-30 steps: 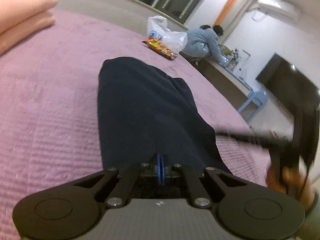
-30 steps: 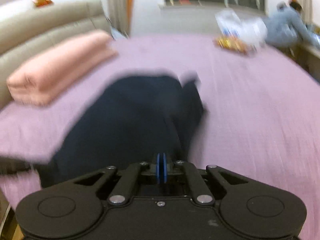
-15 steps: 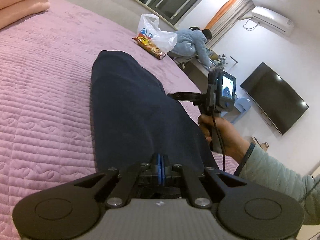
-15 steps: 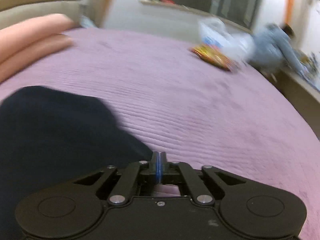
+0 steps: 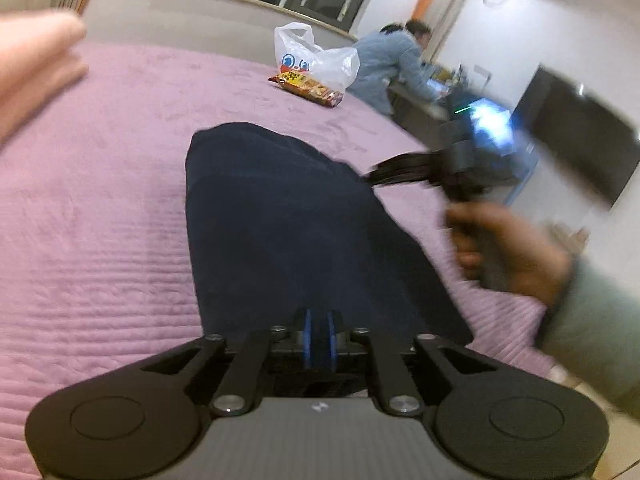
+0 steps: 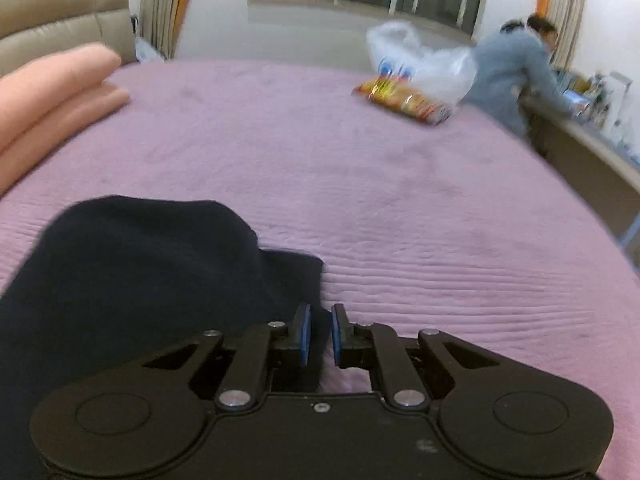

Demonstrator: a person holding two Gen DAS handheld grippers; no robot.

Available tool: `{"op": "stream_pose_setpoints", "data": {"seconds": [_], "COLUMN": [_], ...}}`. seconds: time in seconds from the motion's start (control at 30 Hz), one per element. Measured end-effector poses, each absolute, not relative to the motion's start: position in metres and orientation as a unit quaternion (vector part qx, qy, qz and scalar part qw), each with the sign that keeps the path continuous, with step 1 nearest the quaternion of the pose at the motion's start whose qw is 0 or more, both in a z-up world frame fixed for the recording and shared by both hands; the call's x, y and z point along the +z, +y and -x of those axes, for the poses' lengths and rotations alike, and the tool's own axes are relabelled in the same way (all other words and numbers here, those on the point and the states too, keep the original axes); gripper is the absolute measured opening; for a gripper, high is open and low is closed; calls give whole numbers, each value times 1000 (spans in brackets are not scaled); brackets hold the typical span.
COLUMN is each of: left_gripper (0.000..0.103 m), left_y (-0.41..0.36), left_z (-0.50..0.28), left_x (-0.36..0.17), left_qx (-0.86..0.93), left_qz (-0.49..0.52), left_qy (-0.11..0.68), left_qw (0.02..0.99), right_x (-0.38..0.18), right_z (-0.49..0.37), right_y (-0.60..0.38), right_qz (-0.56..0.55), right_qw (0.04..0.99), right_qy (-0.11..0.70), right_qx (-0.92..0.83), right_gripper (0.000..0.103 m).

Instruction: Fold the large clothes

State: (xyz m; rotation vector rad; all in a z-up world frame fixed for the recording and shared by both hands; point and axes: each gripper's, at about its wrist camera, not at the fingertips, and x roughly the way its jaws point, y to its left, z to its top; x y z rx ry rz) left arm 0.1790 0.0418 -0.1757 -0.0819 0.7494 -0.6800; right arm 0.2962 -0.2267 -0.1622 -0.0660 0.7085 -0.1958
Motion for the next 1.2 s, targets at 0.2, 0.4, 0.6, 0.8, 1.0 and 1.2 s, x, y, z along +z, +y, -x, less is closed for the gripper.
{"op": "stream_pose_setpoints", "data": {"seconds": [0.2, 0.4, 0.6, 0.8, 1.0, 1.2], "left_gripper": [13, 22, 28, 56, 103, 103], "left_y": [25, 53, 68, 55, 53, 46], "left_z": [-146, -102, -53, 2, 47, 39], "left_x": [-147, -106, -60, 17, 74, 62], "left_qx": [-277, -256, -198, -142, -138, -135], "left_qz": [-27, 21, 0, -38, -30, -32], "left_qy": [353, 342, 289, 173, 87, 133], "left_qw": [893, 904, 936, 974, 986, 981], "right_x": [-156, -160, -85, 4, 62, 31], "right_z": [-185, -119, -75, -11, 36, 3], "right_y": [-202, -210, -197, -165, -147, -139], "right_qz": [-10, -50, -24, -23, -15, -31], "right_qw": [916, 877, 914, 956, 980, 958], "right_qy": [402, 477, 403, 291, 198, 285], "right_qx": [-7, -38, -30, 9, -11, -12], "right_gripper": [11, 12, 43, 80, 86, 100]}}
